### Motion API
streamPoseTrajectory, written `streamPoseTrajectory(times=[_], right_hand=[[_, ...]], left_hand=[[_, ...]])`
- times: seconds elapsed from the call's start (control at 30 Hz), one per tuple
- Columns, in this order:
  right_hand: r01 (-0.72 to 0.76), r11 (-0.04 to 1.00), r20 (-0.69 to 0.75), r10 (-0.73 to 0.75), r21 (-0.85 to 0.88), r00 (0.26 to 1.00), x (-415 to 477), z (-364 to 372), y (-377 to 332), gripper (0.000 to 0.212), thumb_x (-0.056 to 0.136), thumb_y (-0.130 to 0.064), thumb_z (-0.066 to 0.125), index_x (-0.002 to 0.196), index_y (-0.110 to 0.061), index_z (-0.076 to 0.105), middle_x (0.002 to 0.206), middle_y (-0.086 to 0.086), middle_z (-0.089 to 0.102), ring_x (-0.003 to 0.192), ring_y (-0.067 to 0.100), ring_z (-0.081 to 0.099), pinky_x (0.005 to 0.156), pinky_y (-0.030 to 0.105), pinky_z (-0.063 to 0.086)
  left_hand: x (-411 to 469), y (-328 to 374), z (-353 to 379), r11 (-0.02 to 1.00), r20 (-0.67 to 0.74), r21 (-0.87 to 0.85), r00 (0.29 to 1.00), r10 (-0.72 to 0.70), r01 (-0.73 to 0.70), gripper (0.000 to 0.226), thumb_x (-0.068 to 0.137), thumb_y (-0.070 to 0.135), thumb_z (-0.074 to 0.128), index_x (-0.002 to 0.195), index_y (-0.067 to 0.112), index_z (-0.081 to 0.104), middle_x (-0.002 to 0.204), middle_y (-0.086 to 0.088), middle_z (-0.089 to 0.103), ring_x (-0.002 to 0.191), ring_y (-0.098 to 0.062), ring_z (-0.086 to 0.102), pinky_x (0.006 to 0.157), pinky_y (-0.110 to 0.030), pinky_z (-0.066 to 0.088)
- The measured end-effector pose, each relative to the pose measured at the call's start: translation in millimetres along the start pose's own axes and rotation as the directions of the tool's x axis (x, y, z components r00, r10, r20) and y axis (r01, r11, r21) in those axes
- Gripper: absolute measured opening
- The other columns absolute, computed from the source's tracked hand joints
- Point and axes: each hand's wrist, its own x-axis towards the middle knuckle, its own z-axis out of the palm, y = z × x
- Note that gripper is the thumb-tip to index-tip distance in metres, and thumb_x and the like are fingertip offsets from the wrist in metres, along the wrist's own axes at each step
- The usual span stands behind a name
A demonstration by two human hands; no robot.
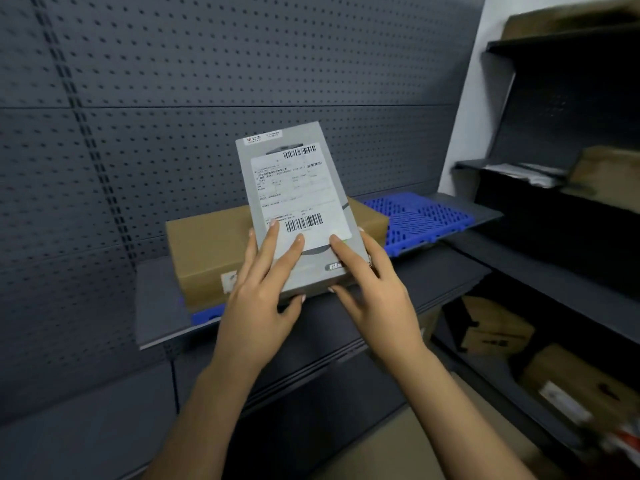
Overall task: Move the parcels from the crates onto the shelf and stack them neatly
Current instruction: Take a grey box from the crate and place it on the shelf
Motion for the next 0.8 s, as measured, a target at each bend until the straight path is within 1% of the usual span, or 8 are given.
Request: streamPoseTrajectory(times=[0.07,0.17,0.3,0.4,0.5,0.6,0.7,0.8], right_hand=[[-0.006,1.000,-0.007,0.006,-0.010,1.000,0,-10,28,0.070,0.084,-0.010,0.073,0.143,-0.029,0.041,0.151,0.008,0.034,0.137,0.023,0.039,0.093,0.035,0.050],[0.003,1.000,0.002,-0.003,-0.016,1.000,4,-28,77,0.068,0.084,-0.010,0.073,0.143,-0.025,0.043,0.151,0.008,0.034,0.139,0.021,0.036,0.095,0.034,0.049],[0.006,0.999,0.012,-0.005,-0.031,1.000,11,-55,145,0.067,0.085,-0.011,0.072,0.144,-0.025,0.043,0.151,0.008,0.034,0.138,0.021,0.038,0.098,0.037,0.049],[0.005,0.999,0.029,-0.004,-0.033,1.000,17,-74,191,0.067,0.085,-0.011,0.073,0.144,-0.026,0.043,0.151,0.008,0.034,0.137,0.022,0.039,0.097,0.039,0.050],[0.004,0.999,0.054,-0.002,-0.035,0.999,24,-87,231,0.069,0.085,-0.011,0.073,0.144,-0.026,0.042,0.151,0.007,0.034,0.136,0.022,0.040,0.098,0.039,0.050],[-0.003,1.000,0.057,0.004,-0.018,0.998,32,-91,263,0.070,0.084,-0.011,0.074,0.144,-0.026,0.043,0.151,0.006,0.035,0.137,0.020,0.039,0.097,0.036,0.049],[-0.020,1.000,0.058,0.020,0.002,0.998,42,-88,291,0.072,0.083,-0.010,0.074,0.144,-0.029,0.042,0.150,0.005,0.036,0.136,0.019,0.039,0.097,0.035,0.049],[-0.035,0.999,0.071,0.033,0.027,0.997,54,-78,317,0.073,0.083,-0.011,0.074,0.145,-0.031,0.040,0.151,0.002,0.034,0.136,0.017,0.039,0.098,0.037,0.049]], left_hand=[[12,12,25,1.000,0.010,-0.007,1.000,0.005,-0.005,0.084,0.077,0.008,0.077,0.147,0.031,0.036,0.160,0.014,0.013,0.149,-0.019,0.003,0.103,-0.039,0.029],[31,32,68,1.000,0.012,-0.019,1.000,0.006,-0.006,0.084,0.077,0.008,0.076,0.147,0.031,0.036,0.160,0.015,0.012,0.149,-0.019,0.003,0.103,-0.038,0.032],[60,64,127,1.000,0.000,-0.024,1.000,-0.010,0.010,0.083,0.079,0.009,0.075,0.147,0.032,0.035,0.160,0.016,0.011,0.149,-0.019,0.003,0.105,-0.035,0.027],[81,86,167,1.000,0.006,-0.016,1.000,-0.021,0.021,0.084,0.079,0.009,0.075,0.148,0.033,0.033,0.160,0.015,0.011,0.149,-0.020,0.003,0.104,-0.033,0.026],[99,102,199,0.999,0.019,0.004,0.999,-0.037,0.037,0.085,0.080,0.010,0.074,0.149,0.034,0.030,0.160,0.016,0.008,0.148,-0.020,0.000,0.104,-0.034,0.020],[116,110,224,0.999,0.040,0.008,0.998,-0.043,0.043,0.087,0.080,0.010,0.074,0.149,0.036,0.028,0.160,0.017,0.007,0.148,-0.019,-0.002,0.102,-0.034,0.026],[135,110,246,0.998,0.058,0.043,0.998,-0.038,0.036,0.088,0.079,0.009,0.074,0.149,0.034,0.028,0.160,0.015,0.007,0.148,-0.017,-0.004,0.105,-0.035,0.020],[155,103,266,0.998,0.065,0.050,0.997,-0.042,0.039,0.087,0.079,0.010,0.074,0.149,0.035,0.028,0.160,0.017,0.005,0.148,-0.015,-0.005,0.097,-0.032,0.036]])
